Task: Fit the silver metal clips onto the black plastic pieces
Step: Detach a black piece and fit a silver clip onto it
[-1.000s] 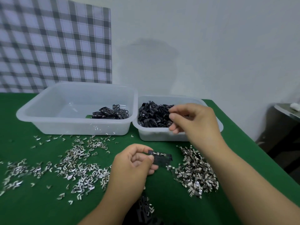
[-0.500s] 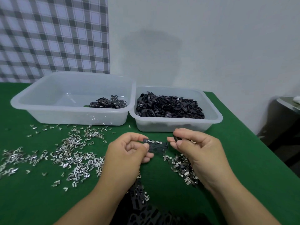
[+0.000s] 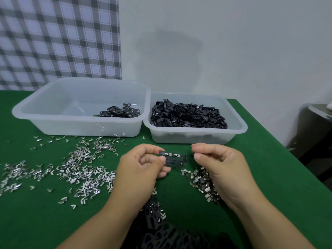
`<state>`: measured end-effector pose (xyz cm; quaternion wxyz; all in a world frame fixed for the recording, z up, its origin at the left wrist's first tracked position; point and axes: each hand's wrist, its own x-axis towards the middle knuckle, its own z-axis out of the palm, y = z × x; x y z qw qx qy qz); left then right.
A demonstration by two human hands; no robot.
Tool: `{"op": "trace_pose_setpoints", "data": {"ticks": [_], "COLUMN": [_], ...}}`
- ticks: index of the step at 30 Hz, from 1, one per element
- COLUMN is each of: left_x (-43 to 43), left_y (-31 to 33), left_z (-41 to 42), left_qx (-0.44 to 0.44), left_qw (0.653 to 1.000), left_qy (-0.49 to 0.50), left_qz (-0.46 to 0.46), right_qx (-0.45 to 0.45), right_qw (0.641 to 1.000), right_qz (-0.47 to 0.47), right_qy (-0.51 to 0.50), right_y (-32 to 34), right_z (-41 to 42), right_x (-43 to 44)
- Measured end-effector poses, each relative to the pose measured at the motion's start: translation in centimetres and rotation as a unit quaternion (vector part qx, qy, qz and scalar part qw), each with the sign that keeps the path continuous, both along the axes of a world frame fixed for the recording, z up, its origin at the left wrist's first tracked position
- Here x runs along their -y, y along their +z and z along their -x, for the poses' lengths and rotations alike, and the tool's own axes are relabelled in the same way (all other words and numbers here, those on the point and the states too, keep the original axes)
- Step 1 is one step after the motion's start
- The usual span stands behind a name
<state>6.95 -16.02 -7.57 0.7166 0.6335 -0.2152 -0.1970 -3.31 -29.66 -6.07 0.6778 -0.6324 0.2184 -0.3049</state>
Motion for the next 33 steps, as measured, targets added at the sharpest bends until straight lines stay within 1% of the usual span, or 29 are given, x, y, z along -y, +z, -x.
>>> {"op": "trace_pose_setpoints", "data": {"ticks": [6, 11, 15, 20, 25, 33], "left_x": [-0.04, -0.1, -0.09, -0.07, -0.07, -0.08], "left_y": [0.06, 0.1, 0.14, 0.14, 0.12, 0.15], "left_z": [0.06, 0.09, 0.11, 0.08, 0.04, 0.05], "left_qx": [0.002, 0.004, 0.006, 0.004, 0.001, -0.001], "left_qw": [1.0, 1.0, 1.0, 1.0, 1.0, 1.0], "left_qy": [-0.002, -0.002, -0.003, -0.004, -0.005, 0.002], "left_qz": [-0.001, -0.003, -0.005, -0.004, -0.001, 0.003], "right_qx": [-0.001, -0.005, -0.025, -0.01, 0.004, -0.037], "right_qw": [1.0, 0.999, 0.999, 1.0, 1.0, 0.999], "right_qz": [-0.012, -0.041, -0.023, -0.003, -0.013, 0.025], "right_qy": [-0.018, -0.015, -0.029, -0.008, -0.006, 0.013], "right_y": [-0.06, 0.09, -0.06, 0.08, 0.26, 0.46], "right_z": [0.0, 0.08, 0.09, 0.09, 0.17, 0.14], "right_x": [0.01, 0.03, 0.11, -0.02, -0.14, -0.33]}}
